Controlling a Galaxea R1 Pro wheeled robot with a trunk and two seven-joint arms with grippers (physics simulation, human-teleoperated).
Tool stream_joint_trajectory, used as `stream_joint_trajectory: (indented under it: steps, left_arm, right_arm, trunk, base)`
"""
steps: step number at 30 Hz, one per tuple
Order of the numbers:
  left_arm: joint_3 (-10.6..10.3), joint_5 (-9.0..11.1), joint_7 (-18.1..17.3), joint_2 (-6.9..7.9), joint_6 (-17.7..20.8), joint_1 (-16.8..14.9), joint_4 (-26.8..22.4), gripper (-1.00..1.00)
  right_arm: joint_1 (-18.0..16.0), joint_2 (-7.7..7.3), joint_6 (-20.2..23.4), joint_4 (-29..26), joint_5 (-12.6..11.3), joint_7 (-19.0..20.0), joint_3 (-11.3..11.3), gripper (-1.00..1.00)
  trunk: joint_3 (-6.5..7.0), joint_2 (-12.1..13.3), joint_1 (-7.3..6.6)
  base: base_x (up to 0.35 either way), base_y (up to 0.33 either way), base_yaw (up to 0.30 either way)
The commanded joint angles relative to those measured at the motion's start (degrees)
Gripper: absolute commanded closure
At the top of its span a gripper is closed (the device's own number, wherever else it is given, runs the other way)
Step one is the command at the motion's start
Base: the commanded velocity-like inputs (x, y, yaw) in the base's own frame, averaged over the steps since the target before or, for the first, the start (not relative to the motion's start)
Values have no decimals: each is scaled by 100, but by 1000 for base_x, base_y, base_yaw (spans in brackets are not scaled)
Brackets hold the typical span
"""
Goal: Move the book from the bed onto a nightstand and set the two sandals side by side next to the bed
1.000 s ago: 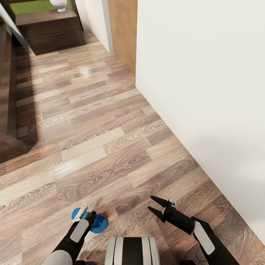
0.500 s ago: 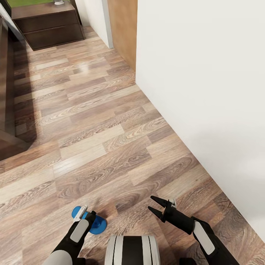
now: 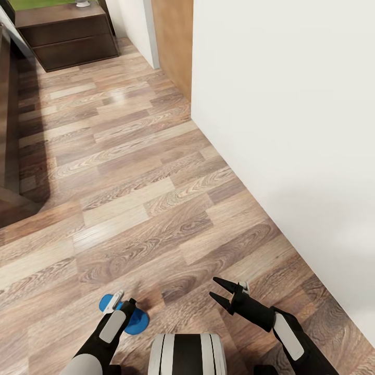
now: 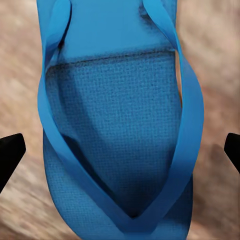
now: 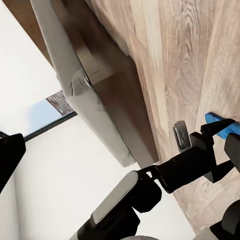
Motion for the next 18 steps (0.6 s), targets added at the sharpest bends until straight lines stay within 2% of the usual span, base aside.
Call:
stream_joint_trajectory:
  steps: [1, 13, 18]
  left_arm:
    - [27, 27, 18, -6, 29, 0, -17, -100]
    - [35, 27, 18, 1, 29, 0, -16, -100]
    - [36, 29, 18, 0, 29, 0, -16, -100]
  right_arm:
    - [-2, -1, 28, 1, -10, 8, -3, -100]
    - [-2, -1, 27, 1, -10, 8, -2, -100]
    - [-2, -1, 26, 1, -10, 8, -1, -100]
  trunk:
    - [-3, -1, -1]
    - [-3, -1, -1]
    - [-48, -4, 4]
  base:
    - [2, -2, 0]
    - [0, 0, 0]
    - [0, 0, 0]
